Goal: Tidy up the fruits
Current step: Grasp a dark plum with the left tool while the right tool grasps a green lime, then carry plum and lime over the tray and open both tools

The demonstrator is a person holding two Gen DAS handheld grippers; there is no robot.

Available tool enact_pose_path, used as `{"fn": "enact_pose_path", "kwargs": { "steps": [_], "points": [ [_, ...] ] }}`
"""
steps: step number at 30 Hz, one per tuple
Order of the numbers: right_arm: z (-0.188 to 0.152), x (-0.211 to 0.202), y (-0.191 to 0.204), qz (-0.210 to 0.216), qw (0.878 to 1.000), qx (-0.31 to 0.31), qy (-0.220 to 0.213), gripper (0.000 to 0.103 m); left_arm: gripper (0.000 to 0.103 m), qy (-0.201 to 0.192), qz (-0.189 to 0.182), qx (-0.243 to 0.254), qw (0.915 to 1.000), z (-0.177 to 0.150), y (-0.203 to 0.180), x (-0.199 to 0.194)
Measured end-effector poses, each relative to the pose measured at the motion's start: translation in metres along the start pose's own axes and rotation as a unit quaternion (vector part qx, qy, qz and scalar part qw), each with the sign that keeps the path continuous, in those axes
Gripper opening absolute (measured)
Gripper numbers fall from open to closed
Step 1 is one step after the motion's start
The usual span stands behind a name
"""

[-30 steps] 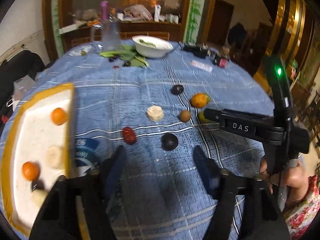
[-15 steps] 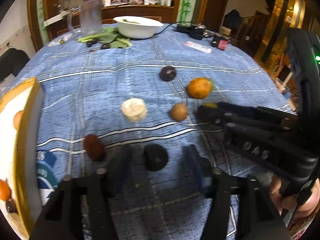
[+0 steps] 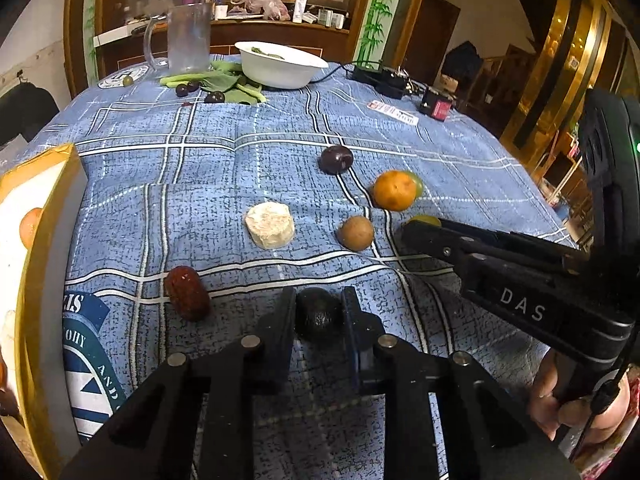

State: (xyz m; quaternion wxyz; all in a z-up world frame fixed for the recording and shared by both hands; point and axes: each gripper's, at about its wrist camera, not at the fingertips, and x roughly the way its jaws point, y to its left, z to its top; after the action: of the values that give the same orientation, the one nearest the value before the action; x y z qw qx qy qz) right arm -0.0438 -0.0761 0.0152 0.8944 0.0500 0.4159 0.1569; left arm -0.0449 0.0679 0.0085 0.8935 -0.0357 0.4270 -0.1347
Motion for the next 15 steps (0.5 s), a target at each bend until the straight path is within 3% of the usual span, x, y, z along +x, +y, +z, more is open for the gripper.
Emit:
{"fn": "enact_pose_path", "kwargs": {
  "steps": [5,10,15],
  "points": [
    [0.001,-0.011,0.002,-0.007,1.0,0.009,-0.017,0.027,0.021,-0.025,-0.003,0.008,0.9997,-0.002,-0.005,-0.017],
    [-0.007,-0.036,0.013,0.043,0.998,0.031,-0.02,0.027,0.021,-0.067,-0.022,-0.011,0.9974,-0.012,0.007,-0.072],
    [-0.01,-0.059,0.05,0.085,0.996,0.018,-0.024,0.027,0.021,-0.125,0.004,-0.045,0.9911,-0.028,0.047,-0.139]
  ]
}}
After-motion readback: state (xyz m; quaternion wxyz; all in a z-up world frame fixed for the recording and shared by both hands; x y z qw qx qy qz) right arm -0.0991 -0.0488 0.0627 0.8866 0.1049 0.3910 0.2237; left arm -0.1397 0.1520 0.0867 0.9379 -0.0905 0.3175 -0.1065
